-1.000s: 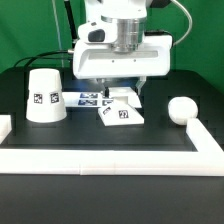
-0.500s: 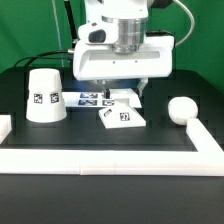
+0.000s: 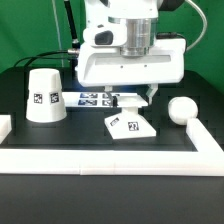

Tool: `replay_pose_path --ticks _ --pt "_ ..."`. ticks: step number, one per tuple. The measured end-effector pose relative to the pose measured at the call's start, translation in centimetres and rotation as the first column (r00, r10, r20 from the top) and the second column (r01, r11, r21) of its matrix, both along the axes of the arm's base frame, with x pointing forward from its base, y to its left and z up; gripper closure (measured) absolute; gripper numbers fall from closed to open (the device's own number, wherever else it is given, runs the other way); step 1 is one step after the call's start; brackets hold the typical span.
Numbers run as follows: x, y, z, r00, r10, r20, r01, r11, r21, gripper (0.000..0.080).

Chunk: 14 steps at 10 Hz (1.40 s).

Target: Assemble lamp

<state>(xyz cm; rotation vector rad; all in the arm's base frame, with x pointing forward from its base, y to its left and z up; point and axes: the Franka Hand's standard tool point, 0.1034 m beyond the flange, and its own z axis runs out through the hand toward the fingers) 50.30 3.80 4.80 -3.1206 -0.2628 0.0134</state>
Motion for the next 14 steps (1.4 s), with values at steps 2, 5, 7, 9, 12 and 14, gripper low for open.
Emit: replay_pose_path --ticks 2,5,7,9,12,14 --pt "2.1 0.9 0.0 1.000 -0.001 0.025 0.001 1.000 0.004 0.0263" --pt "4.4 2.5 0.1 0.999 0.001 0.052 -0.002 1.000 0.009 0.0263" --pt "6.0 3.4 0.1 0.998 -0.013 0.069 0.012 1.000 0.014 0.0263" --pt "7.5 3.9 0.1 0.996 -0.016 0.087 0.014 1.000 0.018 0.0263" --pt "9.4 4.7 0.1 0.995 -0.033 0.098 0.031 0.999 0.024 0.0263" --pt "10.4 5.0 0.2 0.994 -0.065 0.085 0.063 0.998 0.031 0.0263"
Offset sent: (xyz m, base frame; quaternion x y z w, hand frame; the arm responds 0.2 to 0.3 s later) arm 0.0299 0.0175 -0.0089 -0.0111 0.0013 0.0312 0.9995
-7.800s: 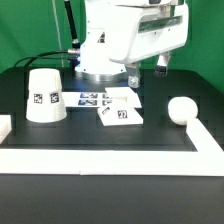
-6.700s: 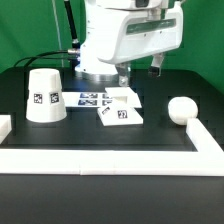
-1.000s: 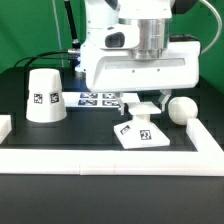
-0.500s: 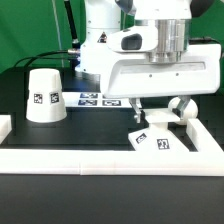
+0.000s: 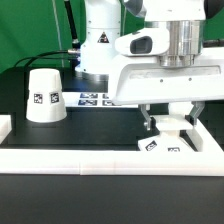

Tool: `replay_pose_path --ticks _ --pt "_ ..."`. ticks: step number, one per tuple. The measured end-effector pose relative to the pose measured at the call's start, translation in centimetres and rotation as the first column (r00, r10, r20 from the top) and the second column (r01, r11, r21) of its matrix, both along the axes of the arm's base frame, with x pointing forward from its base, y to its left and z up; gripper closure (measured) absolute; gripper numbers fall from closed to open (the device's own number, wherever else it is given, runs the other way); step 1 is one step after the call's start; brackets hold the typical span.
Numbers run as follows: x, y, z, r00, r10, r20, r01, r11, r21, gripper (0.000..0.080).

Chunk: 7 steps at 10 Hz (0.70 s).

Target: Assemble lamp

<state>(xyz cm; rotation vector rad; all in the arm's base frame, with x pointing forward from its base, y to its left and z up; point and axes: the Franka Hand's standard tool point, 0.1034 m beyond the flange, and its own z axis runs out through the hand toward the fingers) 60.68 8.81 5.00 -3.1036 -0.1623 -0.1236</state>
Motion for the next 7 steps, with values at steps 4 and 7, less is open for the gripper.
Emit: replay_pose_path --ticks 4,7 --pt "0.4 0.9 0.0 0.994 -0.112 -0.012 0.112 0.993 0.020 0.0263" --pt "0.4 1.2 0.0 0.993 -0.120 -0.008 0.120 0.993 0.019 0.0263"
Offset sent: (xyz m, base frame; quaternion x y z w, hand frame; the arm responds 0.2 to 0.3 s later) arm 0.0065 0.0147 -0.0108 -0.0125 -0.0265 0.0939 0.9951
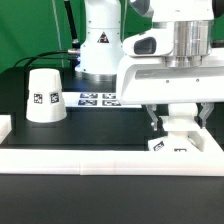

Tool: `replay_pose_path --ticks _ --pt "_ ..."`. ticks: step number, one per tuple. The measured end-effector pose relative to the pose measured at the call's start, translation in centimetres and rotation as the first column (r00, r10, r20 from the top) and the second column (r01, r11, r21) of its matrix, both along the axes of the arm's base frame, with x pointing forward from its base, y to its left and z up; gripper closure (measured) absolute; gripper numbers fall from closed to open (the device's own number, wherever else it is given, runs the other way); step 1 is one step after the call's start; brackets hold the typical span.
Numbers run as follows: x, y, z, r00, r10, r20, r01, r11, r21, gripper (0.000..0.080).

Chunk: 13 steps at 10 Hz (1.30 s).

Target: Assemble lamp

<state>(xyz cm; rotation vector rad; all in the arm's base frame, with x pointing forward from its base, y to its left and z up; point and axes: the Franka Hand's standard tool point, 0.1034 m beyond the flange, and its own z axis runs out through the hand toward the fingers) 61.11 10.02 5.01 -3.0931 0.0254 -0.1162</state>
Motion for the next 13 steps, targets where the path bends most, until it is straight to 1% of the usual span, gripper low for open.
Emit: replay_pose_path --ticks 1,2,3,4,6,9,10,11,12,13 --pt "-0.1 0.0 0.0 1.000 0.011 -0.001 -0.011 1.000 -0.002 0.0263" --pt "-0.5 0.2 0.0 0.999 0.034 -0.005 -0.034 0.999 -0.002 0.0146" --pt "-1.0 0.4 0.2 0.999 0.053 -0.009 -0.053 0.999 -0.003 0.0146" --pt "-1.7 0.6 0.3 0.998 0.066 -0.014 -0.066 0.998 -0.004 0.0113" --pt "-3.5 0.6 1.0 0.993 0.114 -0.021 -0.114 0.993 -0.009 0.0104" --pt "-7.6 0.6 2.0 0.987 0.157 -0.034 -0.158 0.987 -0.012 0.0101" --pt "-9.3 0.7 2.2 0.985 0.166 -0.040 -0.167 0.986 -0.012 0.0101" --pt "-10.4 1.0 2.2 0.985 0.167 -0.040 -0.168 0.986 -0.010 0.0101" --pt "-11.2 1.8 2.6 0.986 0.162 -0.042 -0.163 0.987 -0.008 0.0101" --pt "-11.7 2.6 2.9 0.986 0.160 -0.040 -0.160 0.987 -0.007 0.0101"
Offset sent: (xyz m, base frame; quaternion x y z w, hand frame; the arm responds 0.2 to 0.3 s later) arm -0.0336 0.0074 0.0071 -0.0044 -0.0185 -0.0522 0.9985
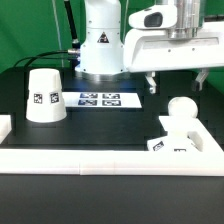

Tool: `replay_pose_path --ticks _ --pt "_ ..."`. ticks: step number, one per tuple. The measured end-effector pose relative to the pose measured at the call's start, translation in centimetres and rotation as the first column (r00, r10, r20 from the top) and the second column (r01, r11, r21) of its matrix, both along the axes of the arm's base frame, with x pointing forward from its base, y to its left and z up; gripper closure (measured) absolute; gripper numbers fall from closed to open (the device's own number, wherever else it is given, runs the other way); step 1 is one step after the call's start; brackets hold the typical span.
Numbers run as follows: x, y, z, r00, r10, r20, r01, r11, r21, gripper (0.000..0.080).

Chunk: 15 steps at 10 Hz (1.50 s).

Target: Assemble lamp

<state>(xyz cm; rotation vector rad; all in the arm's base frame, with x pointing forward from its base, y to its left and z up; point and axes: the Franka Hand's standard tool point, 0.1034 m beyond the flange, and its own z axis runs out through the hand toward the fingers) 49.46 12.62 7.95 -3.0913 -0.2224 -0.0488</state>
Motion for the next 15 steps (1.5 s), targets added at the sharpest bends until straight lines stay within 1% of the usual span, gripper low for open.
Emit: replay_pose_path --ticks 2,3,4,8,9,10,11,12,14,15 --pt "-0.7 1.7 -0.2 1.000 -0.013 -0.006 0.013 1.000 0.002 0.0101" --pt "-1.0 2.3 -0.5 1.000 -0.017 -0.007 0.017 1.000 0.003 0.0101" --pt "-1.1 2.4 -0.8 1.000 -0.013 -0.011 0.013 1.000 0.002 0.0101" --pt "-1.3 2.3 -0.9 0.999 -0.010 -0.040 0.010 1.000 -0.006 0.0101" --pt "-1.8 2.0 -0.9 0.993 -0.006 -0.114 0.003 1.000 -0.026 0.0101" --pt "-1.7 1.9 -0.9 0.980 -0.008 -0.198 -0.001 0.999 -0.047 0.0101" --pt "-1.8 2.0 -1.3 0.965 -0.018 -0.261 0.003 0.998 -0.059 0.0101" --pt "-1.9 2.2 -1.6 0.939 -0.026 -0.342 0.001 0.997 -0.072 0.0101" --pt "-1.3 2.8 -1.8 0.884 -0.024 -0.467 -0.022 0.995 -0.094 0.0101" --pt "-1.3 2.7 -1.9 0.850 -0.028 -0.526 -0.032 0.994 -0.105 0.0101"
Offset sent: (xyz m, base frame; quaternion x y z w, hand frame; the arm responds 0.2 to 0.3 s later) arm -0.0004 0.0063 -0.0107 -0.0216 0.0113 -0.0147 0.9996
